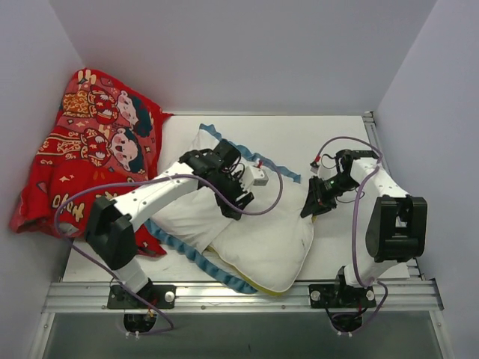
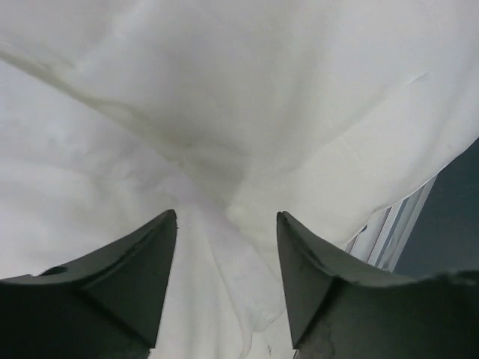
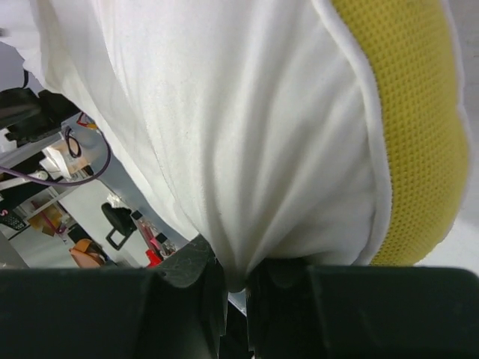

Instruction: Put the pillow into the pillowcase

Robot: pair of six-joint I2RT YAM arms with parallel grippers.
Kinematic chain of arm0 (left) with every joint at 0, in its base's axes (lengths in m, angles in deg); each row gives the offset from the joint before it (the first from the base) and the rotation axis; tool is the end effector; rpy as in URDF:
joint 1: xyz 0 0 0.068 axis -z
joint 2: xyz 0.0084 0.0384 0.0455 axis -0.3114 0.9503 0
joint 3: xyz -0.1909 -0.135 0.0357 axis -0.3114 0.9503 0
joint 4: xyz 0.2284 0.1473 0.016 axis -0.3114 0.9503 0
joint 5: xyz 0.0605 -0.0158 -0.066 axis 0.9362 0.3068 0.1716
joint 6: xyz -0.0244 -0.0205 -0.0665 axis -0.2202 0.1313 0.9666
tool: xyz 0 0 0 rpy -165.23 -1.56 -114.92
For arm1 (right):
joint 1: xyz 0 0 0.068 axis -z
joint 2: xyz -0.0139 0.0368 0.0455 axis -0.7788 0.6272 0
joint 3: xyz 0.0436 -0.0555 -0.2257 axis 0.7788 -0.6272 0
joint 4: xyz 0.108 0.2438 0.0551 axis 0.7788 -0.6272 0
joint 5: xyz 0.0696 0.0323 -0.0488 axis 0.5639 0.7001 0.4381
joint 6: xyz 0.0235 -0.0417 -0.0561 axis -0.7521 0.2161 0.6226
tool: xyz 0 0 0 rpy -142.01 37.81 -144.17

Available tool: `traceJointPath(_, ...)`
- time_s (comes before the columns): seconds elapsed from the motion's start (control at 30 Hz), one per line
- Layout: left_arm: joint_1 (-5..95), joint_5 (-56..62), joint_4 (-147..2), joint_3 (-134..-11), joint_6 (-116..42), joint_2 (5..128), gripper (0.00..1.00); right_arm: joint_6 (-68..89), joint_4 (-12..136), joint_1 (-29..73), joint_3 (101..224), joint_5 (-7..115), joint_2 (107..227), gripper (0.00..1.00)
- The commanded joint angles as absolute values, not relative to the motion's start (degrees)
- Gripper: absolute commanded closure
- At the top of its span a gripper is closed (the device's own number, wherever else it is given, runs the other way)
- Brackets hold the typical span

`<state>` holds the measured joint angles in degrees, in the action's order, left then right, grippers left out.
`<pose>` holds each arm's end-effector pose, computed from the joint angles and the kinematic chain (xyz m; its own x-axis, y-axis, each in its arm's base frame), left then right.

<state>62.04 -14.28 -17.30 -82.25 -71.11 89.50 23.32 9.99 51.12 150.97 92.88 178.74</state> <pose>0.2416 -0.2691 0.1980 -0.3376 0.8147 -0.4715 0.9382 0.2509 -0.2383 0.3010 0.0450 0.1531 -0.9742 -0.0697 -0.2145 -0.2034 0.6820 0.7024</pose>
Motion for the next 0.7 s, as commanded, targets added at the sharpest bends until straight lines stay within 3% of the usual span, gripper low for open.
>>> traceJointPath(0.0, 60.5, -13.3, -21.6, -89.3, -66.2, 82.1, 0.33, 25.3, 7.8, 51.0, 150.3, 92.1, 175.4, 1.00)
traceJointPath(0.1, 59.1, -5.7, -23.8, -93.2, -63.0, 83.2, 0.29, 25.2, 7.5, 51.0, 150.9, 88.3, 175.2, 0.56)
traceJointPath(0.13, 58.7, -3.2, -25.8, -93.7, -62.0, 84.8, 0.28, 25.0, 7.5, 51.0, 151.0, 86.6, 174.3, 0.34)
traceJointPath(0.23, 58.2, 2.7, -27.6, -97.5, -60.6, 89.8, 0.27, 24.9, 7.4, 52.6, 152.2, 84.4, 172.8, 0.20)
traceJointPath(0.33, 58.2, 5.0, -28.3, -103.3, -58.3, 96.0, 0.25, 24.7, 7.5, 53.7, 153.2, 80.5, 173.1, 0.13)
traceJointPath(0.67, 58.5, 14.6, -31.2, -123.1, -58.7, 116.6, 0.17, 23.2, 11.1, 57.0, 155.2, 81.9, 181.9, 0.16)
